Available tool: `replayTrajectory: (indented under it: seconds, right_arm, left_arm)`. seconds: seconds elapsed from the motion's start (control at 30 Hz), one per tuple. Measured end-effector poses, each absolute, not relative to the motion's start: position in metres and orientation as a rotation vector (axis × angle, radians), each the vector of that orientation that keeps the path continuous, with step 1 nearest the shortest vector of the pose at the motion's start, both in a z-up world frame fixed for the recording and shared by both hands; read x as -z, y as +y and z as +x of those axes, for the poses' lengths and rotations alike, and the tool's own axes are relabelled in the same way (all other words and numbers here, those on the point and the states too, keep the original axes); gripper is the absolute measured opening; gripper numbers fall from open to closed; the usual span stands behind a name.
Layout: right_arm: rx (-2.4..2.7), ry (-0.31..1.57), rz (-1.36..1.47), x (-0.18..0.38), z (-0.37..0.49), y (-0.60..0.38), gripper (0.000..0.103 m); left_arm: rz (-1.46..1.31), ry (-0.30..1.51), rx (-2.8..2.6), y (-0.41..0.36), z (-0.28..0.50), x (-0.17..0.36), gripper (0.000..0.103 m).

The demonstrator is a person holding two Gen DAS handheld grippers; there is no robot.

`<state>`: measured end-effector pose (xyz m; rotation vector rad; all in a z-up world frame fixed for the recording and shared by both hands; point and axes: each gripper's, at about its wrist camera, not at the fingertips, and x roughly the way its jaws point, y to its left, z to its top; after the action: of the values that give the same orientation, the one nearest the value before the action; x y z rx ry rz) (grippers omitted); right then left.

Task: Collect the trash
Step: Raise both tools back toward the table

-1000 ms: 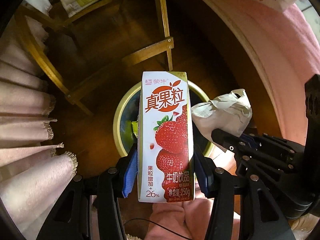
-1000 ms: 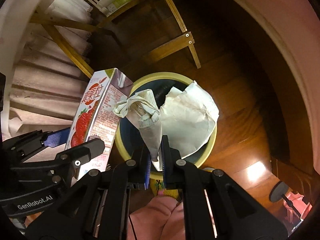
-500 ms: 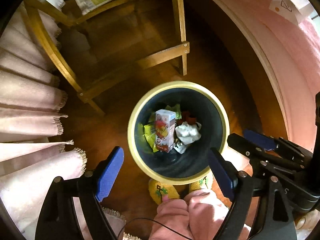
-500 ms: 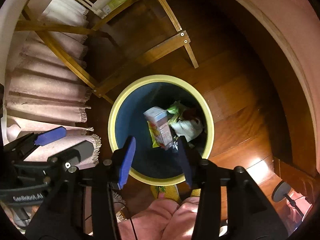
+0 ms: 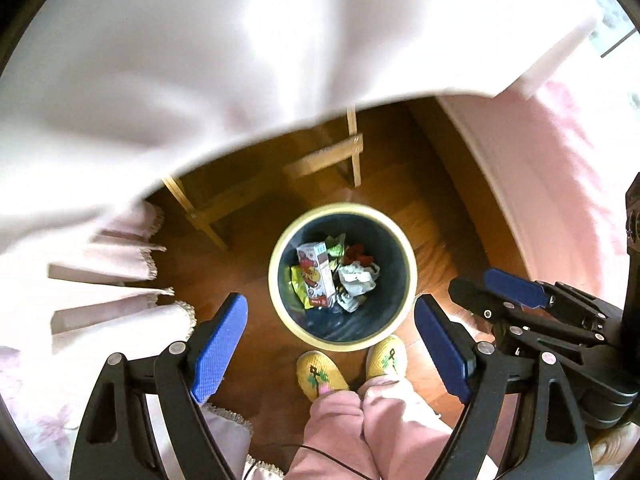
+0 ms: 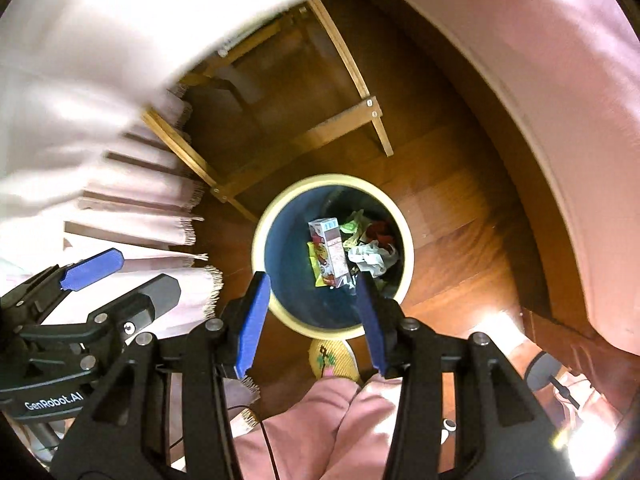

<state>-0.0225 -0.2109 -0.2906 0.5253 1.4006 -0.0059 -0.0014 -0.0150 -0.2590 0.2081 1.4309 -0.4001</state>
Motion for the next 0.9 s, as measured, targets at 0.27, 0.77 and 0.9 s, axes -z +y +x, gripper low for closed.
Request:
replayTrajectory:
  seconds: [0.27,0.77,0.9]
  right_arm:
    - [-0.001,1.314,0.525,0.161,-0.020,-0.218,0.043]
    - [-0.010,1.054,0.408,-0.045,0.001,-0.222,0.046]
    - [-0.017,0.994,0.368,-0.078,0.017,-0.221,0.047]
  left_arm:
    - [0.201,1.294,0.410,-0.005,0.003,0.116,0.087]
    - [0.151,1.047,0.388,0.039,0.038,-0.076,0.087]
    - [0.138,1.007,0.378,0.051,0.053,-0.101,0.087]
